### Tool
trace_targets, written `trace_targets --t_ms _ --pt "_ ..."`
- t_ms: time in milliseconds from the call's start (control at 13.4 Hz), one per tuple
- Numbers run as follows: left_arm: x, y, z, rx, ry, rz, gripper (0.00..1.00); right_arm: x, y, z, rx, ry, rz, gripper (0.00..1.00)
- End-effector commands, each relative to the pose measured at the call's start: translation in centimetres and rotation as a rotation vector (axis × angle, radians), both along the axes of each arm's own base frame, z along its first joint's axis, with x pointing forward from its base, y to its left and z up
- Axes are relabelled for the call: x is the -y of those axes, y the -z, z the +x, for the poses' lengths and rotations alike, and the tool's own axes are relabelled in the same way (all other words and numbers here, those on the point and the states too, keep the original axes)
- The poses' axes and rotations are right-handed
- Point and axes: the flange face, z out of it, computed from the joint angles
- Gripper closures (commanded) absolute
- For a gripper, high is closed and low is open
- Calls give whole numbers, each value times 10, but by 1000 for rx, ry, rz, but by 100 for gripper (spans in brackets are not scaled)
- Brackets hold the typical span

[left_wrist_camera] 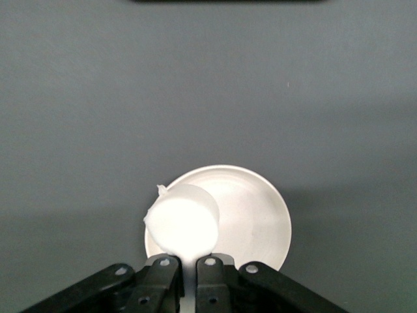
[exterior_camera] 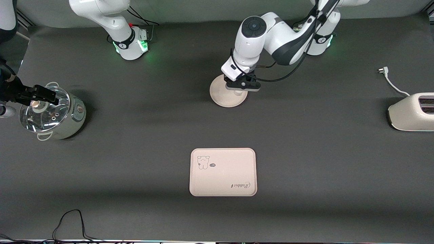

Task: Place bun in plate and plate on tray
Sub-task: 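Carry the bun with the left gripper over the white plate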

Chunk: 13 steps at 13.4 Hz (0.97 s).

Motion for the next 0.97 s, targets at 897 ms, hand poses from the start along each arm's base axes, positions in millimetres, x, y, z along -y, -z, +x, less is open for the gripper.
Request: trace_targets --t_ms 897 --pt "81 133 -67 -40 12 51 74 -2 6 -6 -8 -20 47 0"
